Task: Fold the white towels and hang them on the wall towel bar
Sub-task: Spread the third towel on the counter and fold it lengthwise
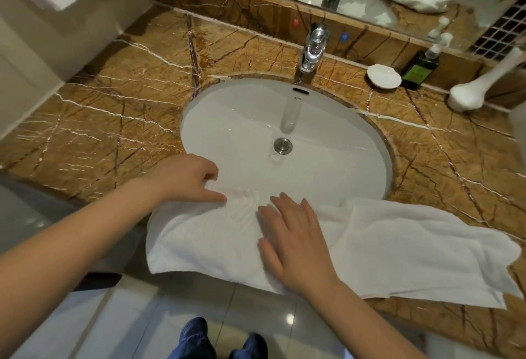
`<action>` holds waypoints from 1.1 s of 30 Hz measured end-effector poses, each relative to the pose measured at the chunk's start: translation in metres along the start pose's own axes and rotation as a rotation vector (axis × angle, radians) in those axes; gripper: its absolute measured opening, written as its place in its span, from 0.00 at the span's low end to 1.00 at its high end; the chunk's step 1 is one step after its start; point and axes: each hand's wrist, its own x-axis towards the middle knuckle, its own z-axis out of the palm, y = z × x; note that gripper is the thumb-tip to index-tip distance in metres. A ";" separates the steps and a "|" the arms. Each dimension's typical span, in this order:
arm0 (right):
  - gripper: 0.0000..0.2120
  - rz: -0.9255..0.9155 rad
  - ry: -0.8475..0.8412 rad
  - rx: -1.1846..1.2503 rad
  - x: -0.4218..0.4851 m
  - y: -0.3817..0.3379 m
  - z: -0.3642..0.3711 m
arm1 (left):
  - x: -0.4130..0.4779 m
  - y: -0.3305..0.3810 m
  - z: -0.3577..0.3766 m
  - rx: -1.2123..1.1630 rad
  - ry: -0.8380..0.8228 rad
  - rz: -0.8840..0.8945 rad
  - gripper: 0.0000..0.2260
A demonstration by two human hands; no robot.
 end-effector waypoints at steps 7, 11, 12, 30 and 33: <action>0.24 0.020 -0.066 0.079 0.001 -0.031 0.018 | -0.027 -0.051 -0.011 -0.016 -0.145 0.033 0.07; 0.27 0.047 -0.119 0.117 0.012 -0.053 0.026 | -0.024 -0.073 -0.016 0.130 0.037 -0.005 0.03; 0.27 0.072 -0.135 0.122 0.015 -0.058 0.030 | -0.021 -0.077 -0.015 0.160 0.076 -0.008 0.05; 0.27 0.409 -0.114 0.161 0.047 -0.124 0.053 | -0.041 -0.042 0.069 0.058 0.198 0.066 0.26; 0.26 0.381 -0.037 0.256 0.046 -0.108 0.035 | -0.039 -0.059 0.065 0.065 0.191 0.068 0.26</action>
